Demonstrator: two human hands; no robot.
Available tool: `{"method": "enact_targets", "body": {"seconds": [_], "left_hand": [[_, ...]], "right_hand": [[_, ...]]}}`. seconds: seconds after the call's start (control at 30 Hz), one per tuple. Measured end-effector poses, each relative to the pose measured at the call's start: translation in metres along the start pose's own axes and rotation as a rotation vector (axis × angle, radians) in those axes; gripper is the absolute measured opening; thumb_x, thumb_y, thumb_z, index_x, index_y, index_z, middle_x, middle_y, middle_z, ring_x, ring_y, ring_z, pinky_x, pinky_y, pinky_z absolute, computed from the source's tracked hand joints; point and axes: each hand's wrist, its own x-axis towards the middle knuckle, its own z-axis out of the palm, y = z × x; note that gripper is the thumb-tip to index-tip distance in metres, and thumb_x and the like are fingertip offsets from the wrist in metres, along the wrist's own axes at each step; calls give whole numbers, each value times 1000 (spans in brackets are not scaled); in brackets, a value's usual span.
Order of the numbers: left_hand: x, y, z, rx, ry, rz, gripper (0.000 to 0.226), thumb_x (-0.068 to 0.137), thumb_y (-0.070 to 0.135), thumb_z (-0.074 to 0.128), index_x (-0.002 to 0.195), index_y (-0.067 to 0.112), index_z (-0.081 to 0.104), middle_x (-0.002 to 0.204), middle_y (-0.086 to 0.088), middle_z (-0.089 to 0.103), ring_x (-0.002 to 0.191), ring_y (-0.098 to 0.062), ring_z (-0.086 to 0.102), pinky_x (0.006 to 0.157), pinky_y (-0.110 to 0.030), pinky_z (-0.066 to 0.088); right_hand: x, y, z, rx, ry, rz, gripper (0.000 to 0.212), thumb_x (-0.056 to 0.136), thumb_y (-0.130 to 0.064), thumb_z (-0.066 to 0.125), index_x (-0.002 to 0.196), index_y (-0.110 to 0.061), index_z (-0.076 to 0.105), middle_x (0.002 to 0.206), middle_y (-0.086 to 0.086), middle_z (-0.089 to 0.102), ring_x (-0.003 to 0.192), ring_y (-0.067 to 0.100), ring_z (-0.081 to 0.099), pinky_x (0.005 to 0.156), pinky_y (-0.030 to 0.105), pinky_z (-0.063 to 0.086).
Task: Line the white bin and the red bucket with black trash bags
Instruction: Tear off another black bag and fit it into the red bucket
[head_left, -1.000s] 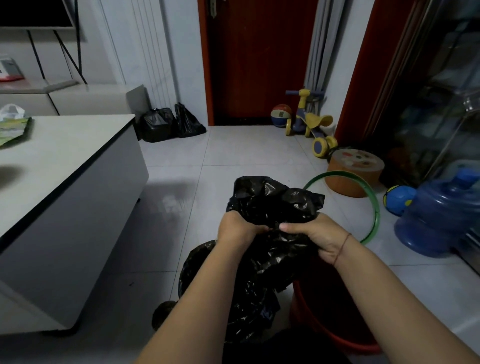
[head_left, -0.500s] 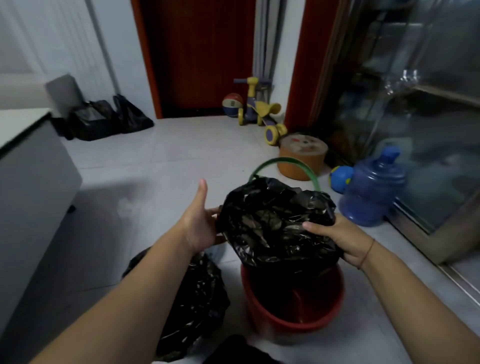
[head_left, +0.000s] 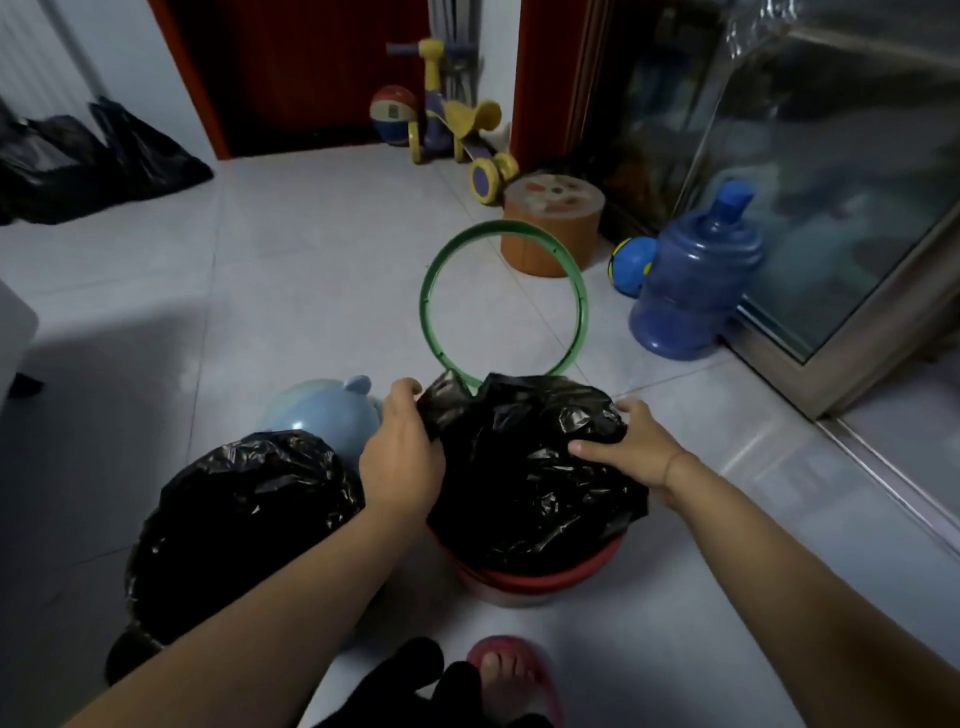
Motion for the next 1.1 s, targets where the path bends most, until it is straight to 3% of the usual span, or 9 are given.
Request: {"method": "enact_targets", "body": {"seconds": [0.1, 0.2, 0.3, 0.47, 0.6, 0.73, 0.87, 1.03, 1.1], "left_hand": [[1, 2, 5, -292, -77, -157, 53, 88, 20, 61, 133, 16, 33, 111, -7, 61, 101, -31, 62, 82, -35, 46], [1, 6, 11, -419, -106, -340, 38, 95, 17, 52, 129, 4, 43, 115, -17, 62, 108, -33, 59, 88, -35, 43], [5, 9, 9, -416, -70, -469, 29, 99, 15, 41, 118, -4, 53, 116, -25, 60, 108, -37, 56, 83, -35, 39], [8, 10, 3, -536, -86, -521, 24, 100, 26, 42, 107, 5, 50, 113, -20, 60, 98, -29, 56, 83, -33, 41], [2, 14, -3, -886, -362, -457, 55, 73, 49, 76, 107, 8, 63, 101, -9, 73, 92, -25, 71, 79, -33, 57], [0, 17, 0, -780, -682, -285, 66, 53, 47, 84, 111, 20, 68, 101, 0, 76, 94, -18, 72, 79, -27, 57], [-3, 14, 2, -607, -890, -424, 71, 50, 38, 89, 115, 21, 64, 111, -6, 72, 102, -24, 68, 95, -39, 52], [0, 16, 11, -620, -560, -600, 29, 65, 13, 87, 86, 10, 66, 73, -5, 69, 62, -17, 67, 48, -18, 52], [3, 15, 16, -708, -402, -683, 22, 72, 11, 82, 84, 10, 63, 73, -6, 67, 64, -20, 65, 56, -24, 52]], "right_hand": [[-15, 14, 2, 349, 25, -69, 98, 72, -27, 81, 147, -25, 19, 142, 10, 36, 124, 24, 46, 103, 41, 43], [-33, 27, -1, 745, -73, -15, 84, 78, -8, 72, 146, -8, 22, 121, 13, 58, 99, 16, 67, 76, 28, 54], [-46, 38, -6, 546, -236, -31, 44, 74, 1, 72, 116, 2, 60, 106, 18, 71, 91, 19, 72, 76, 25, 57], [-54, 45, -11, 309, -265, -132, 32, 65, -9, 82, 95, -10, 72, 90, 2, 77, 86, 16, 72, 71, 23, 56], [-54, 33, -10, 463, -195, -204, 30, 67, -25, 76, 95, -15, 71, 88, -2, 77, 82, 10, 72, 65, 18, 54], [-47, 20, -2, 500, -94, -211, 14, 80, -19, 72, 94, -16, 70, 87, -2, 76, 80, 9, 72, 66, 16, 55], [-42, 6, 3, 543, -171, -166, 31, 73, -27, 74, 100, -11, 69, 94, 7, 76, 89, 19, 72, 72, 23, 56], [-44, 4, -4, 967, -500, 37, 64, 78, -49, 61, 129, -8, 58, 130, 15, 61, 122, 29, 56, 97, 39, 50], [-49, 10, -8, 1060, -639, 1, 76, 73, -51, 71, 137, -15, 50, 137, 11, 56, 128, 26, 51, 101, 42, 47]]}}
